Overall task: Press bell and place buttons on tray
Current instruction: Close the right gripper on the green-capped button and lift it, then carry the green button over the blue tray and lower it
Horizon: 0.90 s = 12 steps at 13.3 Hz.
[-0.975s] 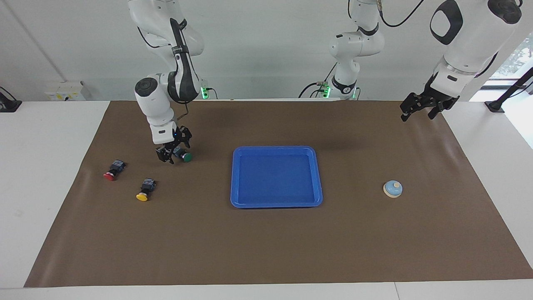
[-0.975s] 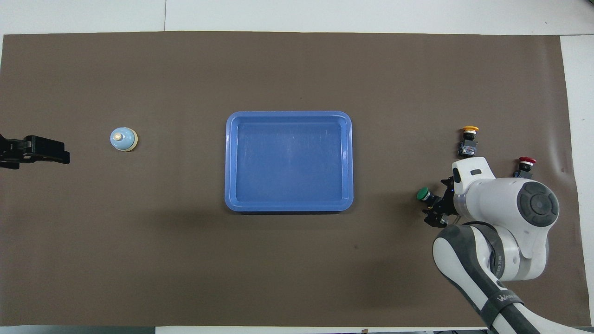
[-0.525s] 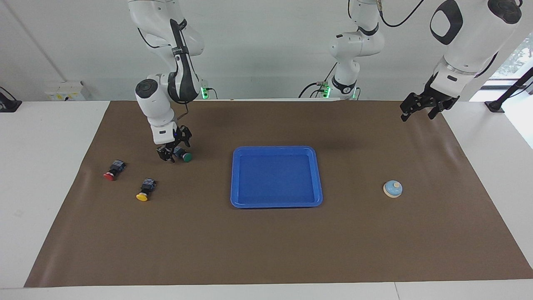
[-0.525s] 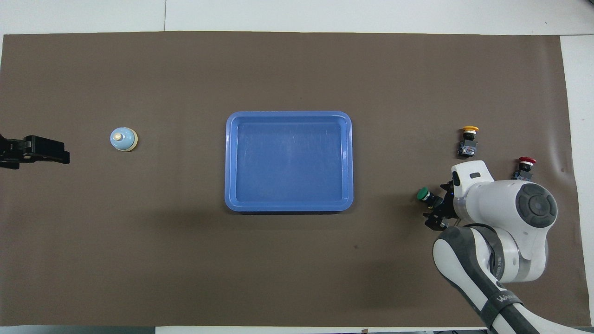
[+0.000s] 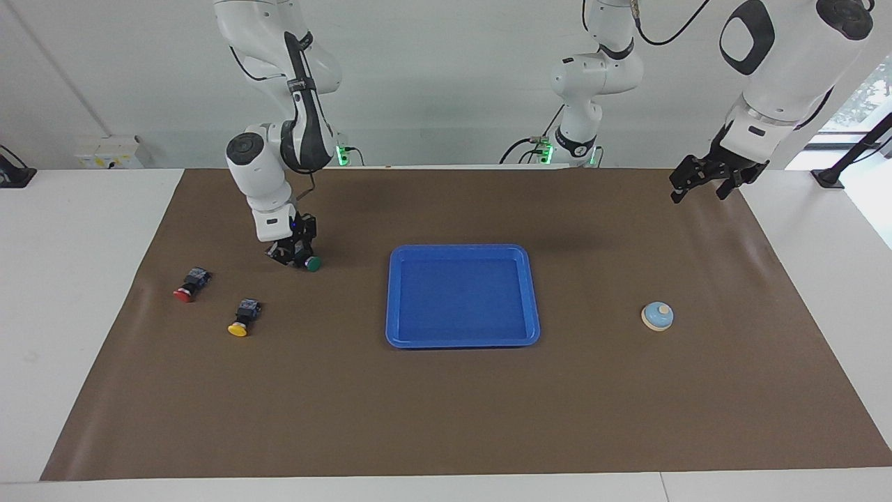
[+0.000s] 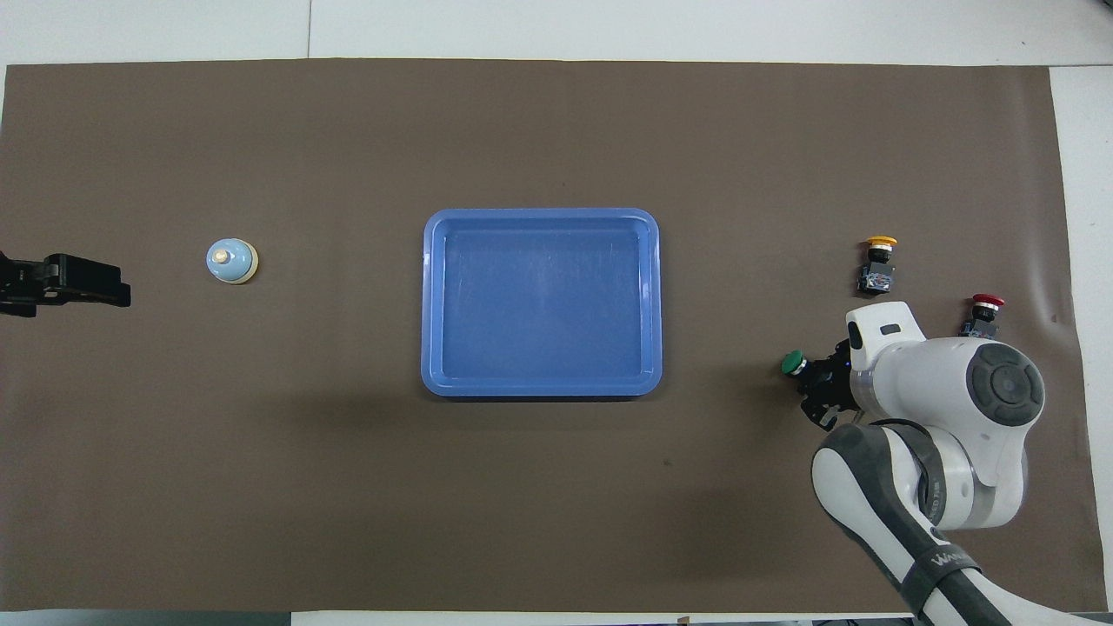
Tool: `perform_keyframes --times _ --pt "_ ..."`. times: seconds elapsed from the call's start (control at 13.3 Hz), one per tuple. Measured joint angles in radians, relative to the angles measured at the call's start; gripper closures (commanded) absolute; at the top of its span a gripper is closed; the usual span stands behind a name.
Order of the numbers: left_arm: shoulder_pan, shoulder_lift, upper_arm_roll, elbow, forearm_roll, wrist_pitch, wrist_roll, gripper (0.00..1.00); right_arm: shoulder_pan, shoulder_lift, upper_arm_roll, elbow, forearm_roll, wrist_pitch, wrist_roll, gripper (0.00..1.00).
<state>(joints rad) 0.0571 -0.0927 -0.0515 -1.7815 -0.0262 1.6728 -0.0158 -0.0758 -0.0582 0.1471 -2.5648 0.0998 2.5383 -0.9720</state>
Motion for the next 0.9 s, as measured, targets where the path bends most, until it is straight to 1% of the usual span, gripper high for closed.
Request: perform_keyframes --times 0.3,0.45,0.53,0.75,0.9 --pt "0.000 0.000 0.000 0.000 0.000 0.000 0.000 0.00 0.000 0.000 0.000 0.003 0.000 0.000 0.000 1.00" --pt "0.000 0.000 0.000 0.000 0.000 0.000 0.000 0.00 -0.002 0.000 0.000 0.028 0.005 -0.020 0.017 1.00" --pt "0.000 0.000 0.000 0.000 0.000 0.000 0.000 0.00 -0.002 0.000 0.000 0.055 0.008 -0.047 0.060 1.00" --pt "0.000 0.000 0.000 0.000 0.000 0.000 0.000 0.00 0.012 0.003 0.001 0.175 0.011 -0.149 0.282 1.00" --pt "0.000 0.000 0.000 0.000 0.000 0.000 0.000 0.00 0.063 0.018 0.002 0.250 0.012 -0.178 0.452 1.00"
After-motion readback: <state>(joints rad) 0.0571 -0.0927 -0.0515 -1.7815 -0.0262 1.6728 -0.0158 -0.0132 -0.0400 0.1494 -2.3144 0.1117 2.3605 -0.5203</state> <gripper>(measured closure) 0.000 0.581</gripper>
